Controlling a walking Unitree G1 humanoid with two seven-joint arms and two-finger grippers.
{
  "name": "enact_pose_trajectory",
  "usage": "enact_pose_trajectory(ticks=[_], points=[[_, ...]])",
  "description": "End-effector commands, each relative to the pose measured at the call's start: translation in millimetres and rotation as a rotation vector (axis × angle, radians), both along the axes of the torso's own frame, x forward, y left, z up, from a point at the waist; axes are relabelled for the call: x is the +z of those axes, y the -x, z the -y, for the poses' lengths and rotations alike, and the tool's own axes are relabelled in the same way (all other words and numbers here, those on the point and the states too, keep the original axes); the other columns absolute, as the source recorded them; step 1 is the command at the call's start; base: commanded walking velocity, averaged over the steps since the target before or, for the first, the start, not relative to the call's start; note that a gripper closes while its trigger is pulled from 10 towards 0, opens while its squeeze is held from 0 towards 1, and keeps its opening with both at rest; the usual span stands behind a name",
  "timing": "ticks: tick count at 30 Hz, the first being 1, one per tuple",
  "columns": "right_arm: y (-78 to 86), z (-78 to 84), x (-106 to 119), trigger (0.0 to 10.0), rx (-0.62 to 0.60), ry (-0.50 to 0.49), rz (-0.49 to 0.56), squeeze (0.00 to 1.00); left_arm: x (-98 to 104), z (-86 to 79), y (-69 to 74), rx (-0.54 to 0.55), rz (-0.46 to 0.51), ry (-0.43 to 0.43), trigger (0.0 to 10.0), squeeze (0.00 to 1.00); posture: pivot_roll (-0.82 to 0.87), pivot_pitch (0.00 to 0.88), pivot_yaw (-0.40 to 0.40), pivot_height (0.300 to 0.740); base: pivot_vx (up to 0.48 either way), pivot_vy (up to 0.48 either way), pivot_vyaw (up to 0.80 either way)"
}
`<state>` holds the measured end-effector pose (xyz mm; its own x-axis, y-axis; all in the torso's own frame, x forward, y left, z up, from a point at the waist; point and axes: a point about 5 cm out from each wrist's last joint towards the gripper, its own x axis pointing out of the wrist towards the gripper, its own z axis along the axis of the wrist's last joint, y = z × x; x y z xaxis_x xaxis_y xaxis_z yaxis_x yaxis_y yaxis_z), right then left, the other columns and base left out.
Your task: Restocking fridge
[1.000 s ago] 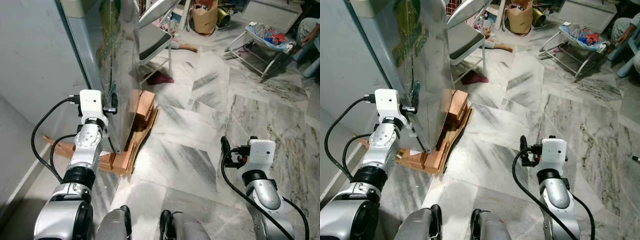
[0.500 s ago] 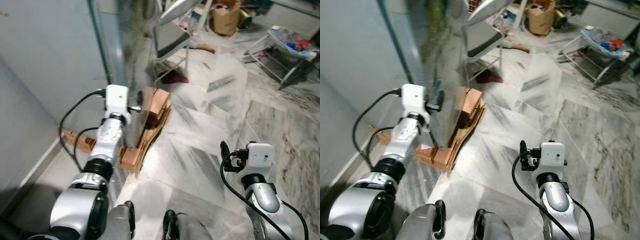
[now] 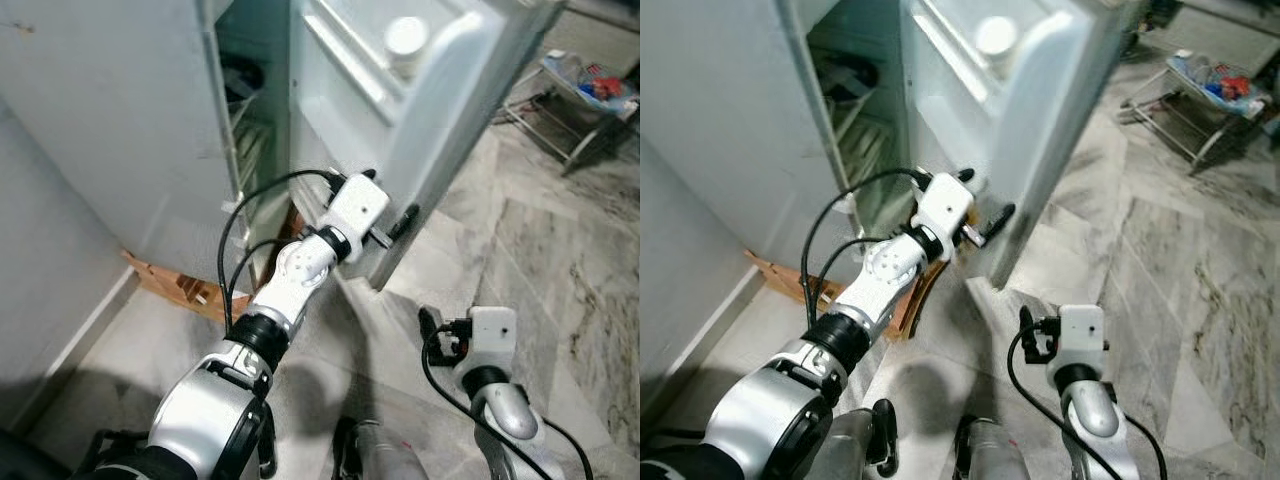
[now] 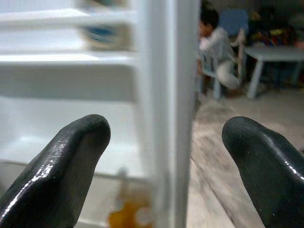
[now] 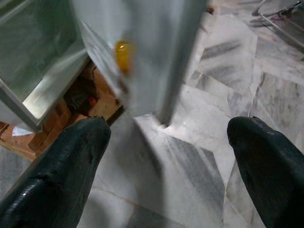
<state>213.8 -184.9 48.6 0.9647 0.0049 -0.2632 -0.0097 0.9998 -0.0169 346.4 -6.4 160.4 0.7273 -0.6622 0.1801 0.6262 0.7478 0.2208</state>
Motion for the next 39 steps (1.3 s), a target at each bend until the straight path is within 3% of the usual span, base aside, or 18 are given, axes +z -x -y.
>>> enact_pose_trajectory(ticks=[1, 6, 8, 13, 15, 19, 21, 30, 33, 39], points=[[1.5, -0.4, -4.3, 10.0, 0.002, -0.004, -0.016, 0.0, 15.0, 21.3, 4.7, -0.027, 0.015, 0.062, 10.0, 0.0, 0.0, 0.144, -0.046, 0.74, 0.0, 0.0, 0.0], [-4.9, -6.0, -2.1, 10.0, 0.011, -0.03, 0.013, 0.0, -17.1, -35.1, -2.3, 0.129, -0.041, 0.024, 10.0, 0.0, 0.02, 0.132, -0.043, 0.74, 0.0, 0.0, 0.0], [-8.1, -8.2, -0.2, 10.0, 0.016, -0.03, 0.028, 0.0, -32.0, -56.7, 2.6, 0.172, -0.057, 0.013, 10.0, 0.0, 0.02, 0.128, -0.044, 0.74, 0.0, 0.0, 0.0], [-17.7, -8.6, 8.1, 10.0, -0.005, -0.039, 0.072, 0.0, -51.5, -93.3, 14.2, 0.296, -0.095, 0.017, 10.0, 0.0, 0.03, 0.123, -0.045, 0.74, 0.0, -0.439, 0.0], [-23.0, -9.3, 12.6, 10.0, -0.009, -0.043, 0.092, 0.0, -59.9, -113.8, 25.6, 0.366, -0.108, 0.021, 10.0, 0.0, 0.05, 0.122, -0.045, 0.74, 0.0, -0.442, 0.0], [-25.6, -11.2, 13.7, 10.0, -0.005, -0.046, 0.101, 0.0, -66.6, -128.3, 37.0, 0.399, -0.102, -0.011, 10.0, 0.0, 0.07, 0.123, -0.049, 0.74, 0.065, -0.42, 0.0], [-28.8, -13.2, 15.0, 10.0, 0.004, -0.046, 0.111, 0.0, -74.0, -140.7, 49.3, 0.428, -0.113, -0.053, 10.0, 0.0, 0.08, 0.127, -0.047, 0.74, 0.294, -0.375, 0.0], [-39.5, -10.2, 21.5, 10.0, 0.003, -0.037, 0.143, 0.0, -72.0, -147.3, 69.2, 0.445, -0.094, -0.093, 10.0, 0.0, 0.12, 0.145, -0.041, 0.74, 0.302, -0.37, -0.05], [-46.9, -9.3, 27.3, 10.0, 0.006, -0.03, 0.165, 0.0, -75.2, -148.3, 78.8, 0.47, -0.126, -0.09, 10.0, 0.0, 0.11, 0.141, -0.051, 0.74, 0.354, -0.319, -0.45], [-48.9, -10.4, 29.3, 10.0, 0.019, -0.013, 0.183, 0.0, -76.1, -149.0, 84.8, 0.488, -0.165, -0.084, 10.0, 0.0, 0.1, 0.133, -0.052, 0.74, 0.378, -0.291, -0.49]])
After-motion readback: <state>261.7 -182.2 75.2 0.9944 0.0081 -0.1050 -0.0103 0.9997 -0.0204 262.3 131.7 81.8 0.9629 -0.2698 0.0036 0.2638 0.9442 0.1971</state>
